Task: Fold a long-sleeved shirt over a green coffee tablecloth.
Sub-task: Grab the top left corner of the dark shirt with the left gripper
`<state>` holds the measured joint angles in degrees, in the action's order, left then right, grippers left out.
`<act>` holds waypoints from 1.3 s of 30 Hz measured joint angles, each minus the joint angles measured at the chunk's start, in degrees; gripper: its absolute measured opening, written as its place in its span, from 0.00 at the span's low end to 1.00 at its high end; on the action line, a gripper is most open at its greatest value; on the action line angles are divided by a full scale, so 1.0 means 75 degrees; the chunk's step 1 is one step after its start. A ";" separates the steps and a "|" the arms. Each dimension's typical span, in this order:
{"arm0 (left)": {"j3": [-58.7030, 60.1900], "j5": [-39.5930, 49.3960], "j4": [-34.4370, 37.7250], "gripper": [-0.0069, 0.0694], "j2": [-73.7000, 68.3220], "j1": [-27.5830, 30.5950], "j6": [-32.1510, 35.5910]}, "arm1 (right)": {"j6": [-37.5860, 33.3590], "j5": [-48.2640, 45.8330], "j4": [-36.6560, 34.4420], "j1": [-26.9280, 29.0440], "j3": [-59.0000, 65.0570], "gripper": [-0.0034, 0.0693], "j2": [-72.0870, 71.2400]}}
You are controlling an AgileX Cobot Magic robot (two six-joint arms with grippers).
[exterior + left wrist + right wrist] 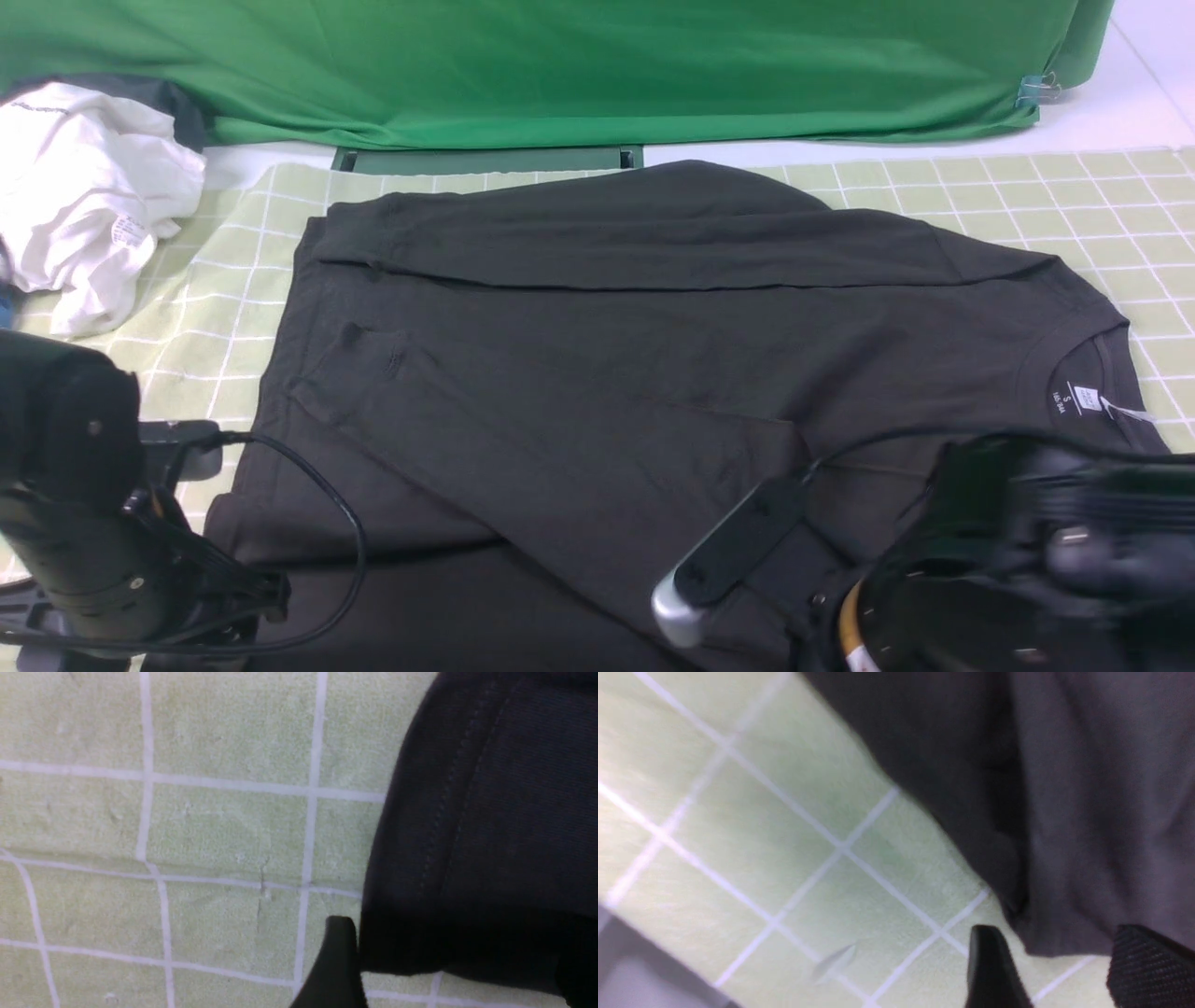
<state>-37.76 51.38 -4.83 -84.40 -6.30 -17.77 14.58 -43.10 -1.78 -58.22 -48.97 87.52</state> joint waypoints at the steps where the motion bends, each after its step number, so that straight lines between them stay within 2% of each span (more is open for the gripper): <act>1: 0.0000 -0.0094 -0.0007 0.86 -0.0082 0.0000 -0.0010 | 0.0000 0.0008 0.0000 0.0000 0.0000 0.52 -0.0173; 5: 0.0000 -0.0439 0.0025 0.81 -0.0280 0.0000 -0.0018 | -0.0006 0.0085 0.0000 0.0000 0.0000 0.52 -0.1069; 7: 0.0000 -0.0467 0.0042 0.74 -0.0383 0.0000 -0.0018 | -0.0015 0.0091 0.0000 0.0000 0.0000 0.52 -0.1651; 9: -0.0013 -0.0477 0.0095 0.65 -0.0461 0.0000 -0.0018 | -0.0073 0.0094 0.0000 0.0000 0.0000 0.52 -0.2010; 11: -0.0038 -0.0477 0.0208 0.52 -0.0555 -0.0005 -0.0018 | -0.0129 0.0094 0.0000 0.0000 0.0000 0.52 -0.2324; 15: -0.0055 -0.0370 0.0316 0.21 -0.0628 -0.0016 0.0114 | -0.0174 0.0094 0.0000 0.0000 0.0000 0.52 -0.2842; 18: -0.0038 -0.0095 0.0316 0.13 -0.0577 -0.0016 0.0260 | -0.0183 0.0070 -0.0006 0.0000 0.0000 0.52 -0.2978; 22: 0.0358 0.0662 0.0546 0.12 -0.0117 -0.0016 0.0322 | -0.0183 0.0016 0.0001 0.0000 0.0002 0.52 -0.2995; 33: 0.0861 0.1178 0.0742 0.13 0.1215 -0.0016 0.0336 | -0.0201 0.0312 0.0001 0.0000 0.0010 0.52 -0.2995; 36: 0.0843 0.1279 0.0644 0.18 0.1329 -0.0016 0.0345 | -0.0201 0.0351 0.0001 0.0000 0.0017 0.52 -0.2995; 39: 0.0671 0.1837 0.0501 0.29 0.1344 -0.0016 0.0345 | -0.0207 0.0353 0.0001 0.0000 0.0017 0.53 -0.2995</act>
<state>-32.73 65.16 -1.07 -74.32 -6.42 -15.18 13.03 -40.45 -1.77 -58.22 -48.85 65.06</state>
